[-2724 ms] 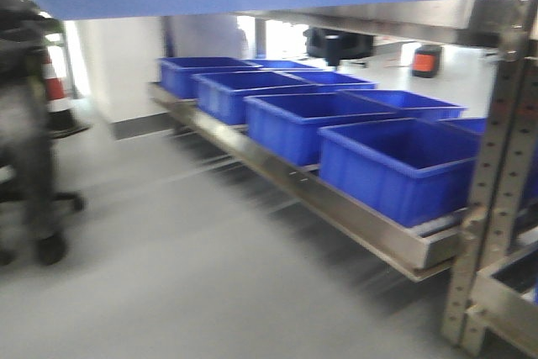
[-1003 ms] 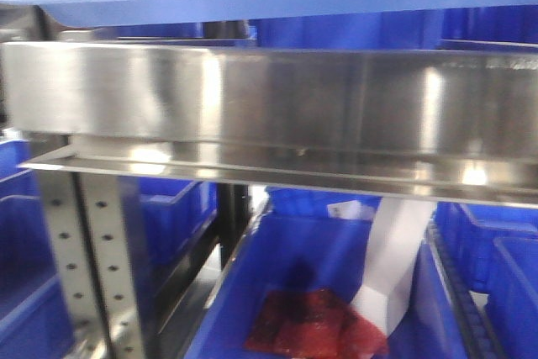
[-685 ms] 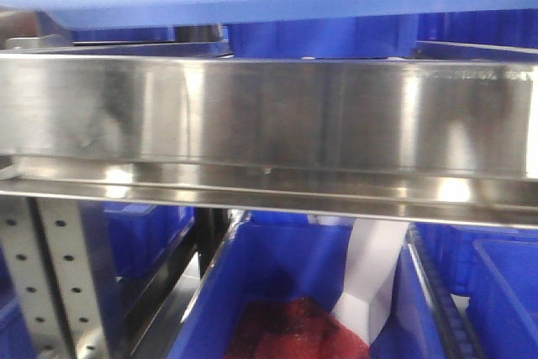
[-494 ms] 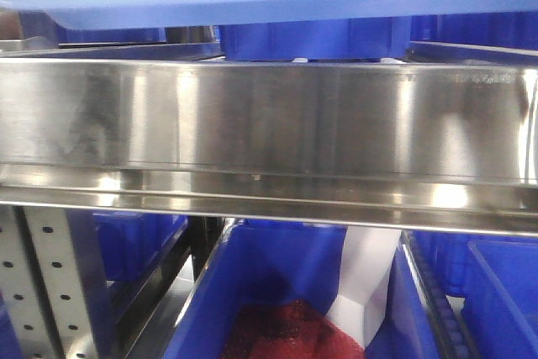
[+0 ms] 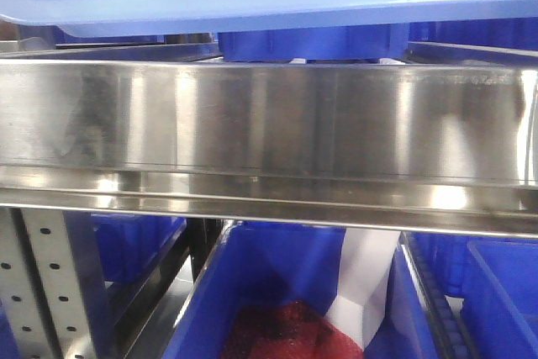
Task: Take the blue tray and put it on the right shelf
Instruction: 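Move the held tray with both grippers over the upper roller shelf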
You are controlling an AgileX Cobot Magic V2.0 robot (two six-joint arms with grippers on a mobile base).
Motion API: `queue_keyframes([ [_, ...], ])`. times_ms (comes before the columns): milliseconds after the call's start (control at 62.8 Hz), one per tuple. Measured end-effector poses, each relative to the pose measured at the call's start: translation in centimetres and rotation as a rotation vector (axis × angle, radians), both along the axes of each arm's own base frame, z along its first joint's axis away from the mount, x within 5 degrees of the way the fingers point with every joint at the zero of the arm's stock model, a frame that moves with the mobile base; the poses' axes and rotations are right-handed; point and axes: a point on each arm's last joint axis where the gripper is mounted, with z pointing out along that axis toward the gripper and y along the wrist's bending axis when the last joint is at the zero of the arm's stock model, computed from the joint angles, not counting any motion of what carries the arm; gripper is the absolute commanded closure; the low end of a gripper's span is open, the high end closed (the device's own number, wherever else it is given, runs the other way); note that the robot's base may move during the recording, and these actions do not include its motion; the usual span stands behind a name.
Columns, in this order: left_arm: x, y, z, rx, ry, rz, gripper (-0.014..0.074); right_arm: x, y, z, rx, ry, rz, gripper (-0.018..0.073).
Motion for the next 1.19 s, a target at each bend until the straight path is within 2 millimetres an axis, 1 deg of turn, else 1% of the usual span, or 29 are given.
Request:
queue_keyframes([
  [940, 0.0, -0.1, 0.0, -0.007, 0.005, -0.002, 0.0645, 0.0, 0.0, 0.1, -0.003, -0.004, 0.001, 0.0536],
  [1019, 0.0, 0.0, 0.0, -0.005, 0.003, -0.001, 0.0645, 0.0, 0.0, 0.6, 0.005, -0.019, 0.002, 0.0536],
  [1115, 0.1, 0.1, 0.2, 0.006, -0.018, 0.005, 0.0645, 0.0, -0.1, 1.7, 0.024, -0.053, 0.003, 0.0536],
  [1195, 1.0, 0.1, 0.8, 0.008, -0.08, 0.024, 0.0645, 0.3, 0.0, 2.9, 0.036, -0.089, 0.007, 0.0536],
])
